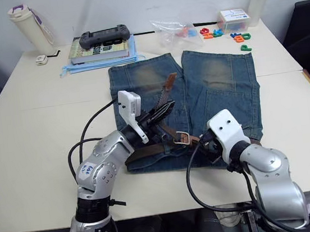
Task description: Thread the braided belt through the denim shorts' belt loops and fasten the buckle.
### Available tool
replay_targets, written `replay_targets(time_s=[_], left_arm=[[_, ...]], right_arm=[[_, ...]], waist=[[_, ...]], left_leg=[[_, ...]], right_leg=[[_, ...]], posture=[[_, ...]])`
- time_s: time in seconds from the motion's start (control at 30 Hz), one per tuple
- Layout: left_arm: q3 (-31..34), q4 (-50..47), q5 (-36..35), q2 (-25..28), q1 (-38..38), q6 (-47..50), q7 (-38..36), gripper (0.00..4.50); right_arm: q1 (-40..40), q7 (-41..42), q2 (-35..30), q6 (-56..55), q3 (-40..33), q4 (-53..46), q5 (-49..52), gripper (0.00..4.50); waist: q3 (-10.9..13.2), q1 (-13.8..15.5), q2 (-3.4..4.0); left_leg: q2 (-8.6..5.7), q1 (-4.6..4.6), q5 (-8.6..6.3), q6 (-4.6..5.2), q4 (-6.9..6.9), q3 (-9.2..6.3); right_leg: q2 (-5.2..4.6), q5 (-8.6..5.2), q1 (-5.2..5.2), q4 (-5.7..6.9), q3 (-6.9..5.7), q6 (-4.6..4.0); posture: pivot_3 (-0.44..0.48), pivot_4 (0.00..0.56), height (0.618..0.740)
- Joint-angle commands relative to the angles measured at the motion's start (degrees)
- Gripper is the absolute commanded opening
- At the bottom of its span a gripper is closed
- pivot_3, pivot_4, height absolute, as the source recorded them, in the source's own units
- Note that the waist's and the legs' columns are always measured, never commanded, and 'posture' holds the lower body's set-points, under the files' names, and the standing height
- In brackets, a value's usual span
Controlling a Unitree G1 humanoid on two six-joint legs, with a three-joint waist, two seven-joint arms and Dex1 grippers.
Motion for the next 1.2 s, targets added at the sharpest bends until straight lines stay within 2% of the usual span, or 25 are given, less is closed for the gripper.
replay_targets(time_s=[0.03, 0.23, 0.43, 0.57, 0.7, 0.83, 1.03, 1.17, 1.2], left_arm=[[2.6, -3.8, -2.7, -0.1, -0.2, -0.3, 0.8, 0.0], [8.4, -5.8, -8.8, 0.9, -1.6, 3.0, 2.4, 0.0], [16.7, -8.0, -23.6, 1.5, -2.4, 11.5, 6.0, 0.0], [20.6, -8.6, -32.3, 4.8, -0.9, 16.4, 7.4, 0.0], [18.5, -9.4, -30.8, 9.8, 2.5, 16.7, 5.7, 0.0], [13.8, -8.9, -24.5, 12.9, 5.0, 13.1, 4.8, 0.0], [10.6, -8.5, -21.5, 13.3, 5.2, 10.3, 3.9, 0.0], [9.8, -8.1, -21.2, 12.9, 5.0, 9.5, 3.7, 0.0], [10.0, -8.2, -21.5, 13.2, 5.3, 9.6, 3.4, 0.0]], right_arm=[[2.6, -2.7, -1.0, -0.8, 1.4, 0.1, 1.2, 4.4], [5.1, -5.2, -2.9, -2.8, 4.7, 1.9, 2.3, 4.4], [5.8, -7.8, -3.4, -4.5, 5.9, 3.8, 2.8, 4.4], [5.8, -8.8, -3.5, -4.6, 6.3, 3.9, 3.7, 4.4], [5.3, -8.6, -4.9, -5.5, 6.4, 3.0, 4.6, 4.4], [2.7, -6.0, -6.6, -7.0, 2.8, -1.0, 8.1, 4.4], [-1.4, 0.2, -7.9, -2.3, -5.1, -7.2, 18.3, 4.4], [-5.2, 1.1, -6.9, 1.5, -10.1, -6.5, 24.4, 4.4], [-6.4, 0.4, -6.5, 2.4, -10.6, -5.7, 25.3, 4.18]], waist=[[0.0, -0.1, 0.0], [0.0, -1.1, -0.02], [-0.1, -1.3, -0.15], [-0.1, -1.3, -0.17], [-0.1, -1.3, -0.18], [-0.1, -1.1, -0.19], [-0.1, -1.0, -0.19], [-0.1, -1.1, -0.19], [-0.1, -1.1, -0.19]], left_leg=[[0.0, 0.0, 0.0, 0.0, 0.0, 0.0], [0.01, 0.05, 0.01, -0.02, 0.0, -0.02], [0.02, 0.14, 0.03, -0.05, -0.02, -0.02], [0.03, 0.28, 0.02, -0.07, -0.05, -0.02], [0.04, 0.44, 0.0, -0.1, -0.11, 0.0], [0.04, 0.47, -0.01, -0.09, -0.11, -0.01], [0.04, 0.43, -0.05, -0.05, -0.14, -0.01], [0.04, 0.41, -0.07, -0.01, -0.13, -0.02], [0.04, 0.41, -0.07, 0.0, -0.14, -0.02]], right_leg=[[0.0, 0.0, 0.0, 0.0, 0.0, 0.0], [0.02, 0.0, 0.04, 0.03, -0.01, 0.0], [0.03, 0.0, 0.08, 0.06, 0.0, 0.0], [0.04, 0.0, 0.18, 0.06, 0.01, -0.01], [0.04, -0.02, 0.31, 0.05, 0.04, -0.04], [0.04, -0.03, 0.37, 0.03, 0.02, -0.05], [0.03, -0.03, 0.35, -0.02, 0.01, -0.05], [0.01, -0.03, 0.35, -0.05, 0.0, -0.05], [0.01, -0.03, 0.35, -0.06, 0.0, -0.05]], posture=[[0.0, 0.15, 0.659], [0.0, 0.15, 0.659], [0.0, 0.15, 0.659], [0.0, 0.15, 0.659], [0.0, 0.15, 0.659], [0.0, 0.15, 0.659], [0.0, 0.15, 0.659], [0.0, 0.15, 0.659], [0.0, 0.15, 0.659]])
